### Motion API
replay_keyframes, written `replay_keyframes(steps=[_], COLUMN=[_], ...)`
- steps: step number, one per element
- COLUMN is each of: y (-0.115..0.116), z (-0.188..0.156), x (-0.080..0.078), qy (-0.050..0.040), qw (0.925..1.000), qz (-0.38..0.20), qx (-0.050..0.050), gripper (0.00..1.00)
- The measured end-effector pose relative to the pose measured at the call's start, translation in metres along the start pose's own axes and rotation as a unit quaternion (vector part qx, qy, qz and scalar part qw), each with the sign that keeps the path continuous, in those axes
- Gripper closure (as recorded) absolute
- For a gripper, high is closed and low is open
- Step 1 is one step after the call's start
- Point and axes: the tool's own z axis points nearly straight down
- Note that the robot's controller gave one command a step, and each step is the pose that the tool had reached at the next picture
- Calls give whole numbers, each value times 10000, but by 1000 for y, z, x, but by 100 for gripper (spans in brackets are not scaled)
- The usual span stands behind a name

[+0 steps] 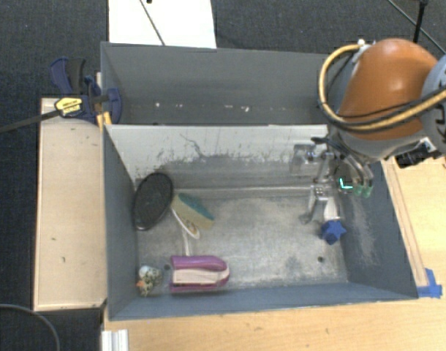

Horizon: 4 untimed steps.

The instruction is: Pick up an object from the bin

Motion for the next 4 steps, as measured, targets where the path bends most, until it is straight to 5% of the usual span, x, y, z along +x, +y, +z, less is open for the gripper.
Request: replay_keyframes(steps=[1, 2, 3, 4], y=[-102, -139, -136, -130], z=[164, 130, 131, 159], x=[-17, 23, 4, -14], qy=[-10, -11, -36, -45], qw=[9955, 9627, 9234, 8397], qz=[-948, -2705, -3838, -5430], qx=[6, 15, -22, -61], gripper=[0, 0, 0, 0])
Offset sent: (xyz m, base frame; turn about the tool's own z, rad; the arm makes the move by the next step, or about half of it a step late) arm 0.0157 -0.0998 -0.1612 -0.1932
